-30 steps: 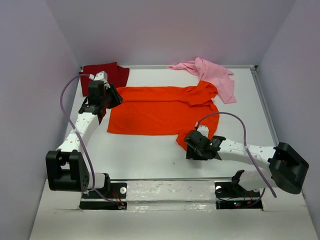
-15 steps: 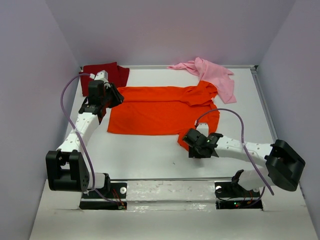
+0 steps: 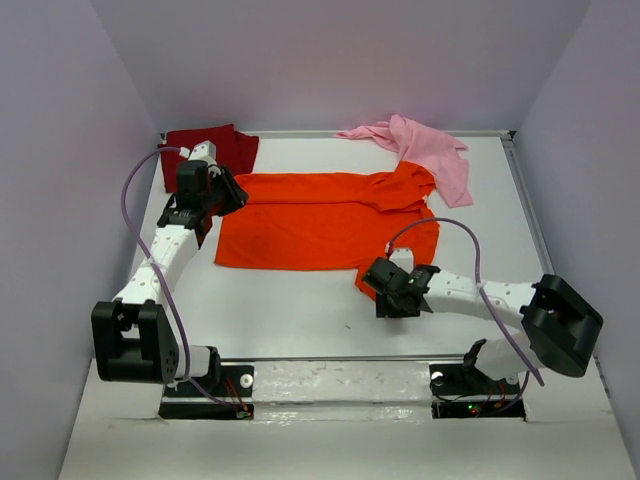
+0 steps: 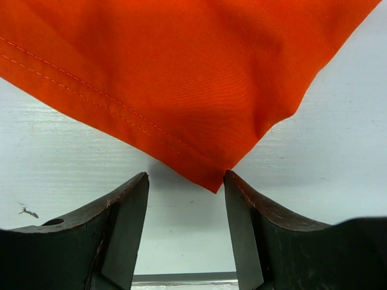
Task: Fold and stack the t-shirts
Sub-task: Fold the tshirt
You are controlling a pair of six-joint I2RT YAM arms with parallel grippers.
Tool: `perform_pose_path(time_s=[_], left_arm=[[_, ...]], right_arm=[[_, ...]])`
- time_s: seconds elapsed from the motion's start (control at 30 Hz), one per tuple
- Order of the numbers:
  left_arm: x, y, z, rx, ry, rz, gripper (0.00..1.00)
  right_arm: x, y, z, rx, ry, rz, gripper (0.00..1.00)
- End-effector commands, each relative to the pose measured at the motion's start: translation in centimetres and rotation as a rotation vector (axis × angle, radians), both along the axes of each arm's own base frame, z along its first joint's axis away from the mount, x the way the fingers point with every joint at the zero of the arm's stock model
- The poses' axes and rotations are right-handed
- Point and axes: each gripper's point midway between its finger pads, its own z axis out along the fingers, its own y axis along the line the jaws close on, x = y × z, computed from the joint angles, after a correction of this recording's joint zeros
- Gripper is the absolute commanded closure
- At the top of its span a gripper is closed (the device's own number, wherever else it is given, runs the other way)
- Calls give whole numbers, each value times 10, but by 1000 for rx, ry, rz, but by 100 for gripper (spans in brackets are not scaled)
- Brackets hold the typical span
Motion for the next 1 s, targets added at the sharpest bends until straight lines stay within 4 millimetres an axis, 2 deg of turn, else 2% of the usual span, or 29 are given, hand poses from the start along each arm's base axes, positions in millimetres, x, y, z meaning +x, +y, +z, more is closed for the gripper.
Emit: perform_pose_path(time_s=[0.0,0.1,0.17,0.2,0.27,0.33,0.43,0.57,0.7,0.8,0.83,0.87,0.97], left_arm=[[1,1,14,1,-52,-1,58],[0,3,15,9,-54,10,58],[0,5,15,12,-57,17,58],[0,6,14,17,-53,22,58],[0,7,14,19,-52,28,58],[-1,8,14,19,-53,32,58],[-1,10,13,26,-52,43,58],[-1,15,7,32,-32,83,58],[-6,21,-25,-12,68,174,59],[-23,27,-64,-30,192,254,60],[-26,28,-67,-41,197,269,60],[-31,36,-76,-26,206,324,59],[-40,49,-81,3,209,388,57]], right_arm=[[-2,5,-7,12,4,11,42],[-6,6,-13,26,22,12,45],[-10,7,-15,43,34,14,50],[-12,7,-17,52,37,19,60],[-14,10,-16,81,44,24,69],[-15,10,-14,101,33,21,85],[-17,8,-12,116,26,16,99],[-15,10,-6,127,15,26,100],[2,15,16,124,-66,46,100],[17,18,34,101,-125,52,100],[20,20,38,103,-136,55,100],[24,24,45,114,-152,59,100],[27,29,54,133,-173,75,100]])
